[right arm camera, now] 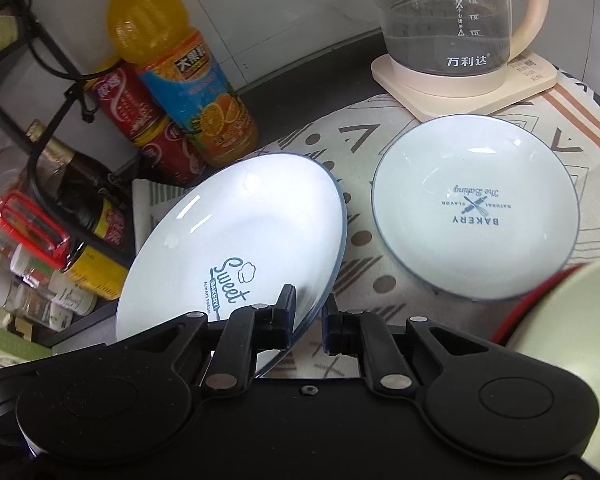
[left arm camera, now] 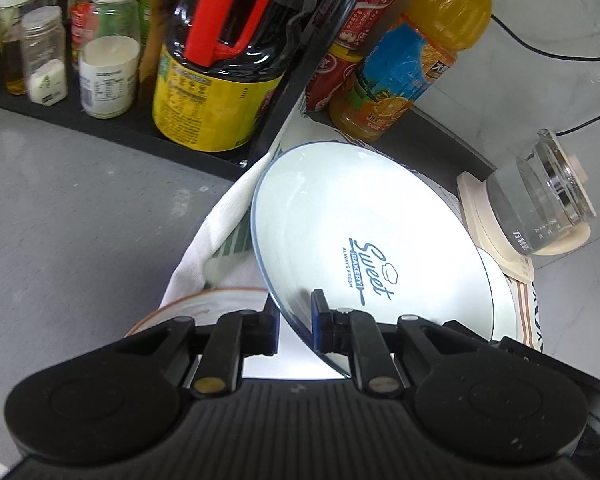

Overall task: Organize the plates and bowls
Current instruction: 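Carry the 'Sweet' plate with both grippers over the flower-print plate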

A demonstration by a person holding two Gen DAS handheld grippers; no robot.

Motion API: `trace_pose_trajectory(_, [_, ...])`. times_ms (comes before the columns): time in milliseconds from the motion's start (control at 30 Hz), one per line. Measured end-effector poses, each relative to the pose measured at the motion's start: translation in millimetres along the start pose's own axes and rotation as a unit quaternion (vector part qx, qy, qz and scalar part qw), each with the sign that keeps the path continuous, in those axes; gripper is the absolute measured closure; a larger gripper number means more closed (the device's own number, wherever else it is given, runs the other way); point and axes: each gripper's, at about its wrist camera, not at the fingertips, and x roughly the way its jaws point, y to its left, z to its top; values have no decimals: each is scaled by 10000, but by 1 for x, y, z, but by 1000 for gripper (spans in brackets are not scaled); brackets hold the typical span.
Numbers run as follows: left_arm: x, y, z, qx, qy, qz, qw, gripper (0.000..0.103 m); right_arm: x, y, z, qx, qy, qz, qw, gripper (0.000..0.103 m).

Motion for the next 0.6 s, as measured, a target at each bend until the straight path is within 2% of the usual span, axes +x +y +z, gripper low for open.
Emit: trace_pose_trajectory(600, [-54,34,-46,-93,-137,59,9998,90,-46,12,-59,-367,-84,258,9990,90])
